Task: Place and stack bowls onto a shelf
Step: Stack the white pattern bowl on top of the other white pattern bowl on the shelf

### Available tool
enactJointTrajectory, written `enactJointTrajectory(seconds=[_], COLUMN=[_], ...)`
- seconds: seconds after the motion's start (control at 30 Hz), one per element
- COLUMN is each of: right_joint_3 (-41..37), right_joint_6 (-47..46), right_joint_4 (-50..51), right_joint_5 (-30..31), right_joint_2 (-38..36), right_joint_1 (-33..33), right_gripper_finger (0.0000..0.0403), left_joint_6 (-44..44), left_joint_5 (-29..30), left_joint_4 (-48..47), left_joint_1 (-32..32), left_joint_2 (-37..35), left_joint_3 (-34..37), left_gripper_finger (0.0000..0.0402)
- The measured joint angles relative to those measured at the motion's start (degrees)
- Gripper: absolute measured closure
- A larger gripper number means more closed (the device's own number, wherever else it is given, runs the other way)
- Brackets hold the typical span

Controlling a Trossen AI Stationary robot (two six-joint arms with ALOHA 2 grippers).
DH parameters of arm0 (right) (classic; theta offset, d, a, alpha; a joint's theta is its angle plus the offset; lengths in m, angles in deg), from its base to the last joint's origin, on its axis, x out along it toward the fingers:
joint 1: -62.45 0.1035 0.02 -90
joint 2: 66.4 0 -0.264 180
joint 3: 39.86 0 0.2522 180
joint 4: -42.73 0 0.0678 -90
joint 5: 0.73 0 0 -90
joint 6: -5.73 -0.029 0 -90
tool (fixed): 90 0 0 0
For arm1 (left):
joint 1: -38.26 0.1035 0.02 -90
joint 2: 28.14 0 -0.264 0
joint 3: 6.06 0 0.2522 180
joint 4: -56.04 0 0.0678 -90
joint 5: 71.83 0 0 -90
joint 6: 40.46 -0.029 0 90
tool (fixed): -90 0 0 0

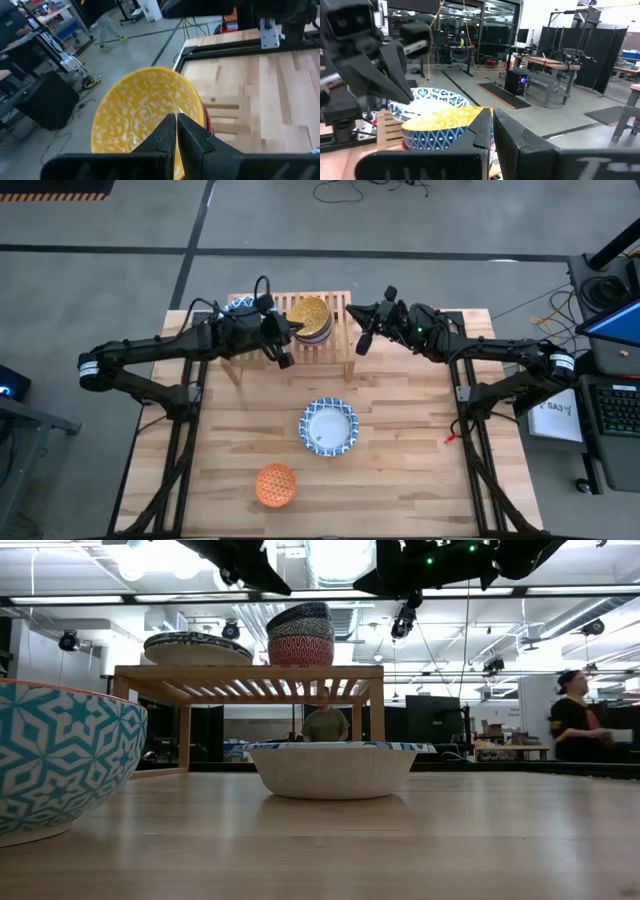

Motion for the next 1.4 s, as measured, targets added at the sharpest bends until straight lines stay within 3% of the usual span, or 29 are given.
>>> enactJointTrajectory(seconds=[0.23,0.5,0.87,1.1,1.23,1.4], right_joint_3=[0.00,0.02,0.04,0.04,0.00,-1.67], right_joint_6=[1.79,2.51,2.40,1.17,0.51,1.68], right_joint_4=[2.09,5.95,18.03,23.17,23.37,23.17], right_joint_5=[0.01,0.01,0.02,0.65,3.87,8.61], right_joint_2=[-0.35,-1.49,-7.78,-10.32,-11.88,-13.64], right_joint_1=[0.16,4.36,14.58,22.30,27.93,35.14], right_gripper_finger=[0.0394,0.0394,0.0394,0.0394,0.0394,0.0394], left_joint_6=[6.38,21.21,38.66,34.66,33.88,33.59], left_joint_5=[-0.80,-15.05,-14.51,-5.50,-5.54,-5.53], left_joint_4=[-10.02,-23.89,-35.39,-32.79,-29.14,-25.07], left_joint_1=[-1.66,-12.13,-27.98,-30.57,-30.57,-30.67], left_joint_2=[-2.01,-6.26,-3.51,3.95,9.11,14.79], left_joint_3=[-3.98,-3.02,-2.96,-2.98,-2.98,-2.98], left_gripper_finger=[0.0401,0.0401,0.0402,0.0401,0.0390,0.0343])
